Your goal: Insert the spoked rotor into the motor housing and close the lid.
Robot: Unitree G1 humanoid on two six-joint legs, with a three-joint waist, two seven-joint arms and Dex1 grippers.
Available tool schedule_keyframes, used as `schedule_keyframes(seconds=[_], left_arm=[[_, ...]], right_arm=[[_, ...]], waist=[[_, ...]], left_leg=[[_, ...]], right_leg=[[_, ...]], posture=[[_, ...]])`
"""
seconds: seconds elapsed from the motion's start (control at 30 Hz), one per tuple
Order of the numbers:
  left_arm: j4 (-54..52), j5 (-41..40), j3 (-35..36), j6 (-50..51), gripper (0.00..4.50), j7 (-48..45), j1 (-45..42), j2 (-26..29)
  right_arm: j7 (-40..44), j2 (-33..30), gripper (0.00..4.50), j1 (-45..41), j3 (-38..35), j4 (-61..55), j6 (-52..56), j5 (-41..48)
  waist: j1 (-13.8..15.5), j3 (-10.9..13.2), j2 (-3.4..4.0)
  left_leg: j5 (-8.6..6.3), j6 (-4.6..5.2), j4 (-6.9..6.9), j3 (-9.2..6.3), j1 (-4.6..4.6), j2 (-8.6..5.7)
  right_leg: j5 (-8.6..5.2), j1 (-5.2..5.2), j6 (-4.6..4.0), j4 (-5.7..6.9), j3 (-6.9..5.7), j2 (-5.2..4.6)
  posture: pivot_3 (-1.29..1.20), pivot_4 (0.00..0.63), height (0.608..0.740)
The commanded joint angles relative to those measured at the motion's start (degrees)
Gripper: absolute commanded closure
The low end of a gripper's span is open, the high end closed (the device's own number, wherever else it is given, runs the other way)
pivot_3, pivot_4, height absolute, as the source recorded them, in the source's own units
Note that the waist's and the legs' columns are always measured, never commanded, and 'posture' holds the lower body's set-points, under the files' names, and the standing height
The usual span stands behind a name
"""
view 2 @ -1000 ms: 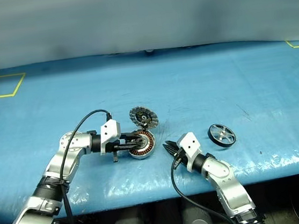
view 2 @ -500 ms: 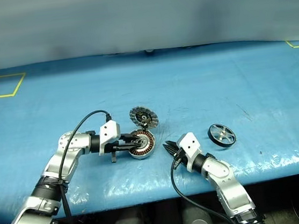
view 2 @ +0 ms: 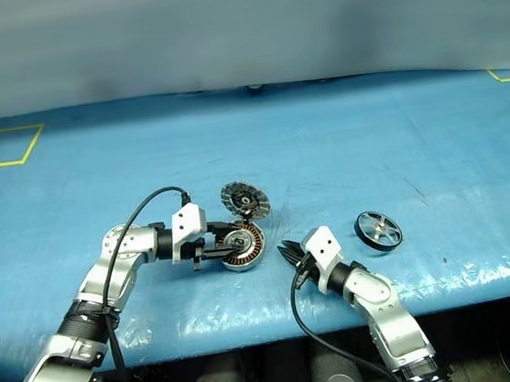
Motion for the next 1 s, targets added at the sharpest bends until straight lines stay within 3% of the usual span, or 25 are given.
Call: schedule_keyframes(seconds=[0.03,0.1,0.2,0.37,1.0], left_arm=[[-1.7,-2.5,2.7,0.7,2.44,0.4,-0.1,0.1],[-1.8,-2.6,3.3,0.7,2.44,0.6,0.1,0.3],[-1.6,-2.2,3.6,0.7,2.98,1.0,0.4,0.7],[-1.5,-1.6,2.6,0.9,4.45,0.6,0.3,0.4],[-1.7,2.4,-1.2,3.5,4.45,-1.3,0.2,3.2]], right_arm=[[-0.1,0.1,3.93,-0.7,-0.2,-0.2,-1.3,0.2],[-0.1,0.2,3.93,-0.9,-0.2,0.0,-1.4,0.2],[0.0,0.3,3.93,-1.2,-0.1,0.5,-1.6,0.1],[0.1,0.4,3.93,-1.6,0.1,0.8,-1.7,0.0],[-1.1,0.8,3.93,-0.9,0.4,-1.2,-0.5,-0.3]], waist=[[0.0,0.0,0.00],[0.0,0.0,0.00],[0.0,0.0,0.00],[0.0,0.0,0.00],[0.0,0.0,0.01]], left_leg=[[0.00,0.00,0.00,0.00,0.00,0.00],[0.00,0.00,0.01,0.00,0.00,0.00],[0.00,0.00,0.01,0.00,0.00,0.00],[0.00,0.00,0.01,0.00,0.00,0.00],[0.00,0.00,0.02,0.00,0.01,0.00]], right_leg=[[0.00,0.00,0.00,0.00,0.00,0.00],[0.00,0.00,0.00,0.00,0.00,0.00],[0.00,0.00,0.01,-0.01,0.00,0.00],[0.01,0.00,0.01,0.00,0.00,0.00],[0.00,0.01,0.00,0.00,0.00,0.00]], posture=[[0.00,0.150,0.740],[0.00,0.150,0.740],[0.00,0.150,0.740],[0.00,0.150,0.740],[0.00,0.150,0.740]])
